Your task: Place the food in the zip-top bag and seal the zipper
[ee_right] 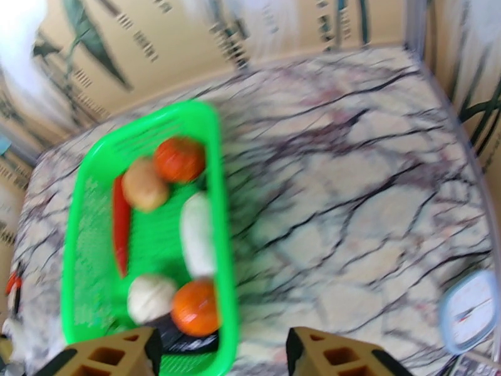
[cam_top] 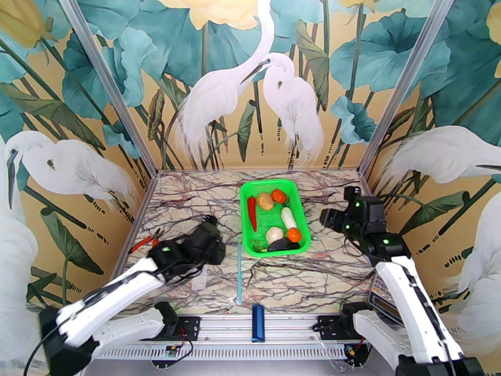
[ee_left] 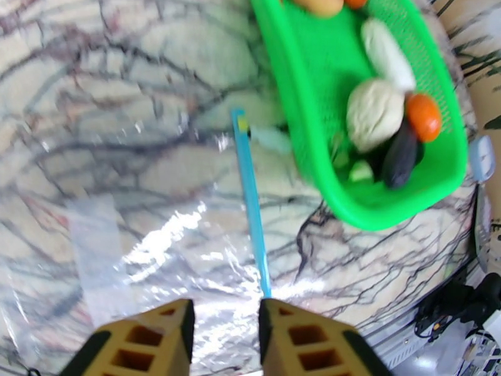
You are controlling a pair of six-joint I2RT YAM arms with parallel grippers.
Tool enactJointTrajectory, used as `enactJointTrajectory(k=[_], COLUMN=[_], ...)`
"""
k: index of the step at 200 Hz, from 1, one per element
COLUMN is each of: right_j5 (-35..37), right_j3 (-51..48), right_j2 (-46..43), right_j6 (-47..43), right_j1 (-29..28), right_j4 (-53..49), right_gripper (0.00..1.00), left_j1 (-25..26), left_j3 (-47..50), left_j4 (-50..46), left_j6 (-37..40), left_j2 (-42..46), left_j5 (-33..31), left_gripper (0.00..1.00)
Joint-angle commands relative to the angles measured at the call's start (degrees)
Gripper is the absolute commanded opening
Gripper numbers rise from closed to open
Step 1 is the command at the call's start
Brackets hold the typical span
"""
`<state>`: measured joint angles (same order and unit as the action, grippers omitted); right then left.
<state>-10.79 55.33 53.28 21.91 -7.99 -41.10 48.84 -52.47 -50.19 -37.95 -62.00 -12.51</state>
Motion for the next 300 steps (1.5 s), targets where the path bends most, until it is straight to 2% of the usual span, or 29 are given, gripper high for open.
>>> enactJointTrajectory(k=[1,47,129,182,300], right_j5=[-0.7,-0.2,-0.3,-0.4,-0.3], right_j3=[2.6,4.7,5.6,6.9,5.9], right_j2=[0.4,3.1,5.1,6.0,4.0], right_j6=[2.9,3.9,4.5,3.6,3.5], right_j1=[-2.9,-7.0,-8.9,-9.1,-9.1], right_j4=[-3.5,-5.8,-4.6,-4.7,-5.2], right_gripper=[0.59,0.60,0.60,0.60,0.60], left_j1=[2.0,3.1,5.2,5.1,5.1], left_j3=[1.2,3.5,6.2,5.6,7.6], left_j4=[3.1,8.3,17.2,18.7,20.2], left_j6=[-6.3,-8.7,-9.3,-9.4,-8.9], left_j2=[-3.4,-8.7,-17.1,-23.3,-25.0], left_j5=[-0.6,3.6,5.8,6.3,6.0], left_gripper=[0.36,0.41,0.41,0.40,0.40])
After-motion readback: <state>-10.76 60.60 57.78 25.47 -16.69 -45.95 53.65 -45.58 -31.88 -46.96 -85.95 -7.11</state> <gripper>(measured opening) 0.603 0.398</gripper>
